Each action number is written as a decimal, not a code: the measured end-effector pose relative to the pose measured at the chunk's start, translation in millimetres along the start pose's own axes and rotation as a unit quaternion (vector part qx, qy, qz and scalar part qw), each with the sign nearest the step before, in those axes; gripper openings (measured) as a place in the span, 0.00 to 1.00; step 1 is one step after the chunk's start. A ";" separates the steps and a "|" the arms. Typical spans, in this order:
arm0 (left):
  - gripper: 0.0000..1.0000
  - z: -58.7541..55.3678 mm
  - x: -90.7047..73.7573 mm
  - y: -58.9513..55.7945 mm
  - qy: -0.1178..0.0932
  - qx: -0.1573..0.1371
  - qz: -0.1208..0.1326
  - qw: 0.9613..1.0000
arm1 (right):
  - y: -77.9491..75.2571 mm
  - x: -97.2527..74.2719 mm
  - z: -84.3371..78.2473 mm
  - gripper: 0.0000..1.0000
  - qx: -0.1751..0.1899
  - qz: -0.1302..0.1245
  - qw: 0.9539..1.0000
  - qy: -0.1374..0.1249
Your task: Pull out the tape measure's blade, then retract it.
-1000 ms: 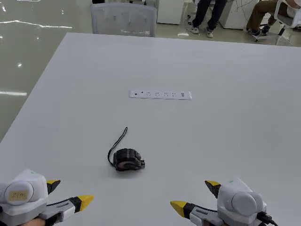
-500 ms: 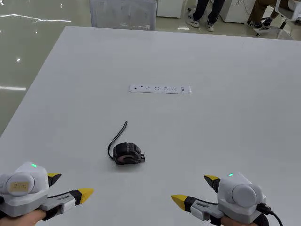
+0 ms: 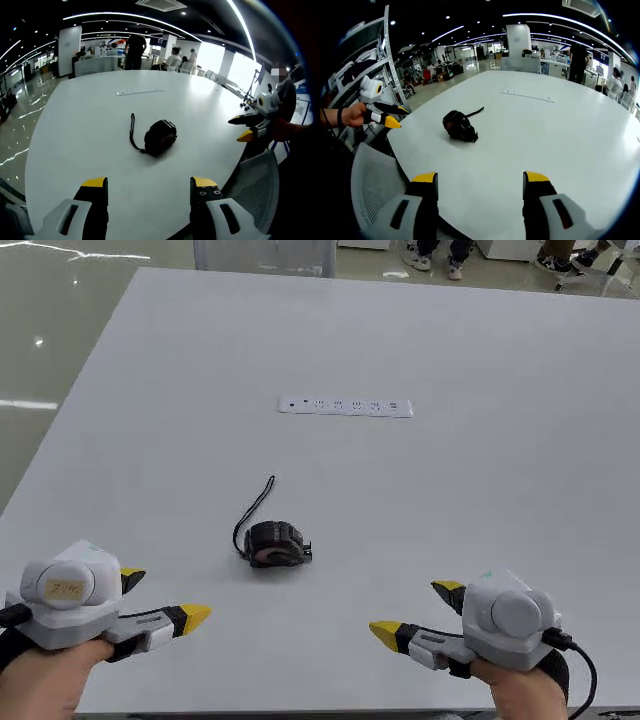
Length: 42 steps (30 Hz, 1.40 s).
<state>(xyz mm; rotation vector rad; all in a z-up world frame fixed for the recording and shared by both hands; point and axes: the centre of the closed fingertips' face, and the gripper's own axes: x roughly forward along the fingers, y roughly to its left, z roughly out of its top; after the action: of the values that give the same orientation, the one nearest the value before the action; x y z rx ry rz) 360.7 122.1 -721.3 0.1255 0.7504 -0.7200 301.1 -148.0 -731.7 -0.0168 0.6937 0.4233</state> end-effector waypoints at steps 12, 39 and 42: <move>0.63 14.7 22.7 1.3 0.010 0.019 -0.019 1.000 | -2.4 22.9 9.5 0.62 -0.014 0.024 1.000 0.010; 0.63 28.9 65.5 4.9 0.042 0.072 -0.051 0.995 | -10.6 70.0 7.9 0.60 -0.066 0.073 0.994 0.053; 0.63 29.7 70.4 3.7 0.046 0.079 -0.056 0.994 | -13.7 75.2 7.2 0.59 -0.068 0.074 0.993 0.057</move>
<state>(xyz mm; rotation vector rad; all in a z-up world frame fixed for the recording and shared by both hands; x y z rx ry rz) 416.0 75.6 -746.6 0.2634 0.7925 -0.8849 362.4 -131.4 -774.7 -0.1194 0.7812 0.6153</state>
